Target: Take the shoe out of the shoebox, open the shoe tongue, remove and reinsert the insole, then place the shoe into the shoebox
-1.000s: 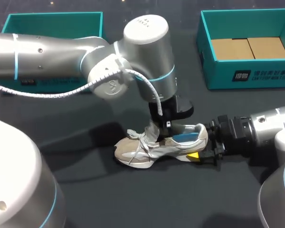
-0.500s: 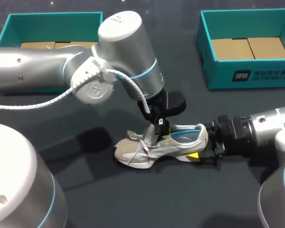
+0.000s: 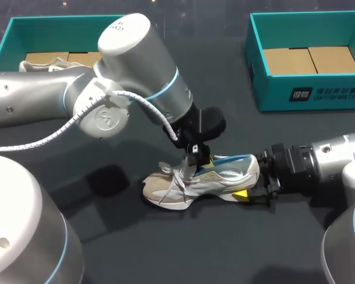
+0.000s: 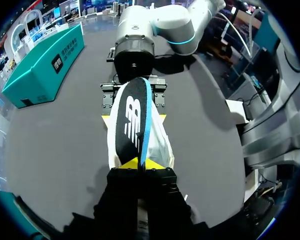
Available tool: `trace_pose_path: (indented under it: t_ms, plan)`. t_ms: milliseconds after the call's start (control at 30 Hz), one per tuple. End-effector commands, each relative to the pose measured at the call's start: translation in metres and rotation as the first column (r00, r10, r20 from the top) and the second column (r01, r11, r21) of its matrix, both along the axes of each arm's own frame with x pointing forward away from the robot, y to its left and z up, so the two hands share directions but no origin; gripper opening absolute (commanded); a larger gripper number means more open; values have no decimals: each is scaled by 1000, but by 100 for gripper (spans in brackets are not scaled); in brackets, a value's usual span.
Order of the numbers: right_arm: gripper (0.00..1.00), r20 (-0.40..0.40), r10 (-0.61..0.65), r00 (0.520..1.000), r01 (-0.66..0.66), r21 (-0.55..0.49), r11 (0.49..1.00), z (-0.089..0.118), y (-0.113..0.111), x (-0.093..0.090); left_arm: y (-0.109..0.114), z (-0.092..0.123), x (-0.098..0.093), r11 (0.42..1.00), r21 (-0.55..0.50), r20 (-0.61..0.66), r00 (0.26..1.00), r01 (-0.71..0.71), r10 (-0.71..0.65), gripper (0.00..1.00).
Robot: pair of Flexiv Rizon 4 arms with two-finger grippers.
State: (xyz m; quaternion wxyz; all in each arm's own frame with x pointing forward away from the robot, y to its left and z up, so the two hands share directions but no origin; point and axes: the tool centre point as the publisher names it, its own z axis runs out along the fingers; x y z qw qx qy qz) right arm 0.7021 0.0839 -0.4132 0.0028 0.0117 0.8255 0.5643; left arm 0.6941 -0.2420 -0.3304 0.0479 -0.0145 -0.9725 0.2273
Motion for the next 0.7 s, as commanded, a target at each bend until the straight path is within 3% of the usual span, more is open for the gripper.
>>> trace_pose_path:
  t_ms: [33,367,500,567,700]
  plan:
    - [0,-1,0,1000,0,-4,1000,0,0,-1,-12,1,-1,1000,10,9,1000,-15,15,0]
    - [0,-1,0,1000,0,-4,1000,0,0,-1,-22,0,1,998,12,33,997,-70,69,0]
    - [0,-1,0,1000,0,-4,1000,0,0,-1,-21,0,0,997,11,56,996,-77,76,35]
    - [0,-1,0,1000,0,-4,1000,0,0,-1,-21,2,-1,993,12,97,988,-119,118,42]
    - [0,-1,0,1000,0,-4,1000,0,0,-1,-23,6,-5,990,-11,148,979,-141,141,45]
